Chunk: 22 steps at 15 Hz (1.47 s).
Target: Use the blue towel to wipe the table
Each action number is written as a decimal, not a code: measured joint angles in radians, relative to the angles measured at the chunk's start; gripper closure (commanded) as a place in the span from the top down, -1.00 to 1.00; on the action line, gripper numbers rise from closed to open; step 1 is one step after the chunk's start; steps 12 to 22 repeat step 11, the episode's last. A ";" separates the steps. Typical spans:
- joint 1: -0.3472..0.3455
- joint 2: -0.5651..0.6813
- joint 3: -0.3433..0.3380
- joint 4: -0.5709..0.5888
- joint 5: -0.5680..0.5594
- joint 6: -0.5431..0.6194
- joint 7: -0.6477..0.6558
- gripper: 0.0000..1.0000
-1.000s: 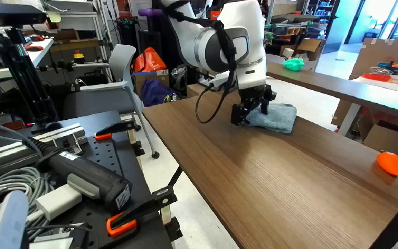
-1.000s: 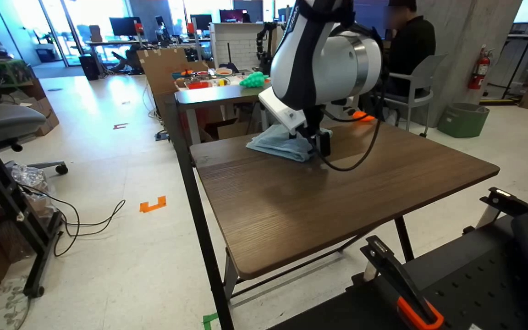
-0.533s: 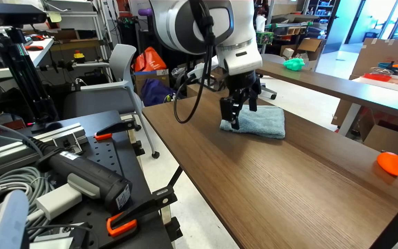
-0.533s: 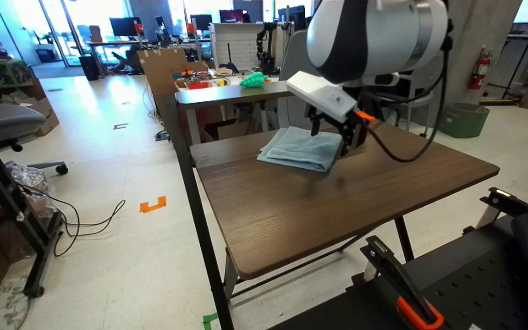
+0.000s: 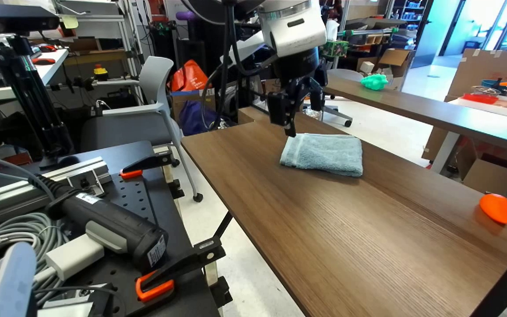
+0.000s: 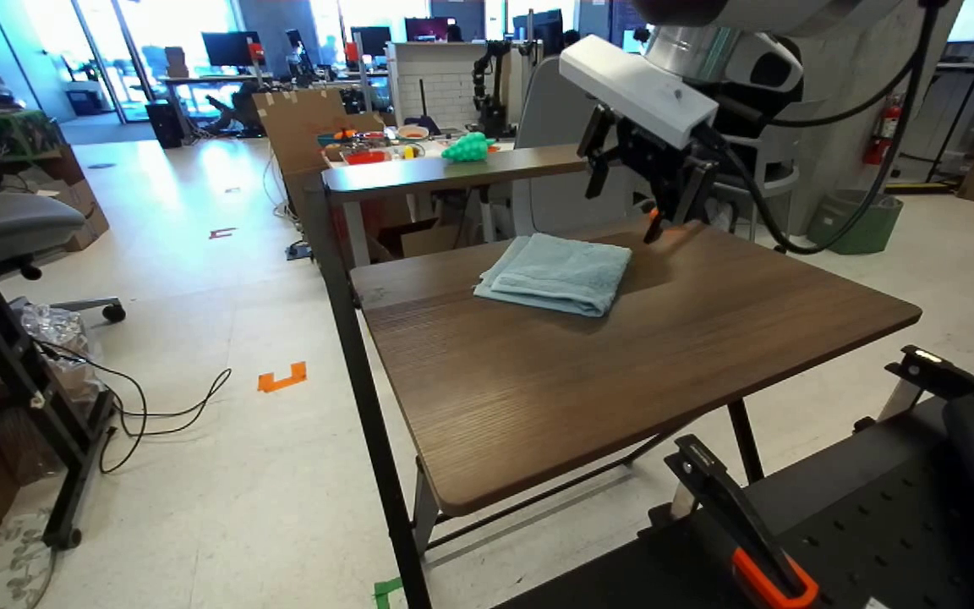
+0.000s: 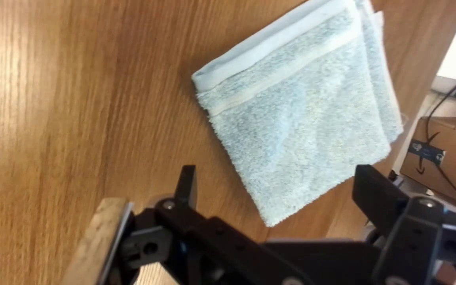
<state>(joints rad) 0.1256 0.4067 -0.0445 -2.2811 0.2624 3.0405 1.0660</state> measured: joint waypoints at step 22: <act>-0.153 -0.043 0.226 0.060 0.244 0.015 0.023 1.00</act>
